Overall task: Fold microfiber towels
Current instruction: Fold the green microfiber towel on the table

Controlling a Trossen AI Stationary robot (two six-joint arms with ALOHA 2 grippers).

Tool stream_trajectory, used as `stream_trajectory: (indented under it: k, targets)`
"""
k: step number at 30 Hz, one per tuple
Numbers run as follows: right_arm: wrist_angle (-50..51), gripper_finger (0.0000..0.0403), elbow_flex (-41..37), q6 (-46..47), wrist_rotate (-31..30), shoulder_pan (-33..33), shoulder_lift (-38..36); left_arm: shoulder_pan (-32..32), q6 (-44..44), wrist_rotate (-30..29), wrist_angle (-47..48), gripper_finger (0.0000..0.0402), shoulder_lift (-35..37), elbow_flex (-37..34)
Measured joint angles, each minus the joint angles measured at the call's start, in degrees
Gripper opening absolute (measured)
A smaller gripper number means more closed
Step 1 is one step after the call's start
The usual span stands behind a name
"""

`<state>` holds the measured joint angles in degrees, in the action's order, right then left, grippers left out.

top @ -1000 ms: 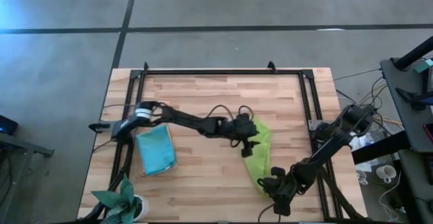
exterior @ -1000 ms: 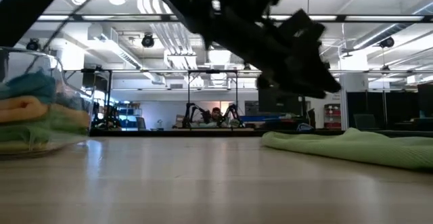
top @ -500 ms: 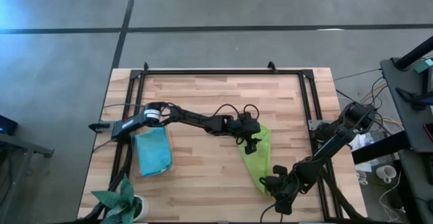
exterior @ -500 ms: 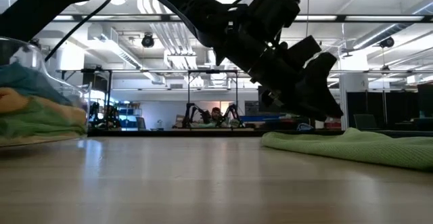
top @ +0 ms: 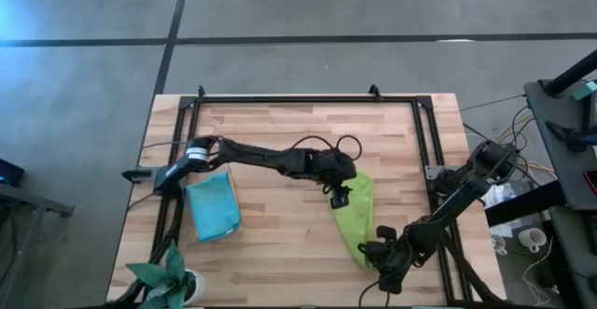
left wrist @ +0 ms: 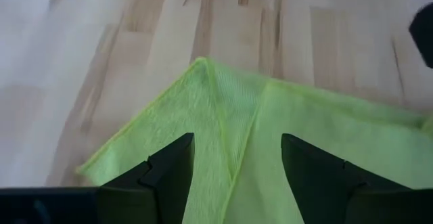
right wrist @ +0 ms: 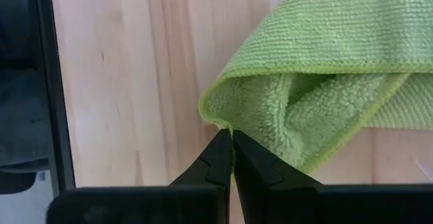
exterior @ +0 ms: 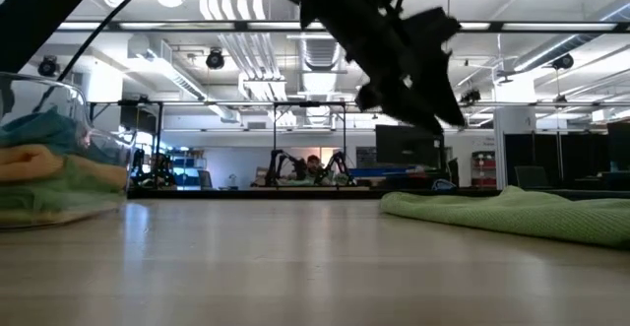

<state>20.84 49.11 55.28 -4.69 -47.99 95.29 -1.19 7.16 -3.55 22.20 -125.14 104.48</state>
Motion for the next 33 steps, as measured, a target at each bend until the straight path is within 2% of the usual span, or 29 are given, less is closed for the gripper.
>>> stream_trajectory:
  k: [5, 7, 10, 14, 16, 19, 25, 29, 33]
  targets:
    - [-0.05, 0.0009, -0.16, 0.18, -0.75, 0.0, -0.02, 0.34, -0.49, -0.12, -0.62, 0.0205, 0.45, 2.02]
    - [-0.02, 0.0009, -0.18, 0.2, -1.58, 0.0, -0.02, 0.35, -0.55, -0.92, -3.4, 0.0205, -0.97, 1.44]
    - [-0.14, 0.0009, -0.16, 0.67, -1.63, 0.0, -0.02, 0.39, 0.01, -3.18, -2.32, 0.0205, -3.21, 0.86]
    - [-0.02, 0.0009, -0.16, 0.31, -1.64, 0.0, -0.02, 0.34, 3.12, -6.01, 3.85, 0.0205, -2.91, 0.95]
    - [0.16, 0.0009, -0.18, -0.43, -1.87, 0.08, -0.02, -0.21, 4.55, -8.87, 9.78, 0.0205, -1.14, 0.88]
    - [0.49, 0.0009, -0.28, -2.31, -2.62, 0.59, -0.02, -2.01, 7.0, -13.27, 16.71, 0.0205, 3.62, 0.9]
    - [0.4, 0.0009, -0.33, -3.27, -2.93, 1.16, -0.02, -5.96, 10.62, -15.4, 38.71, 0.0205, 12.77, -1.65]
    - [0.19, 0.0009, -0.34, -3.34, -3.74, 1.14, -0.07, -8.77, 17.4, -17.66, 48.18, 0.0205, 21.02, -8.58]
    - [0.16, 0.0009, -0.38, -4.54, -6.34, 1.16, -0.07, -10.59, 26.85, -17.81, 48.82, 0.0205, 32.33, -20.64]
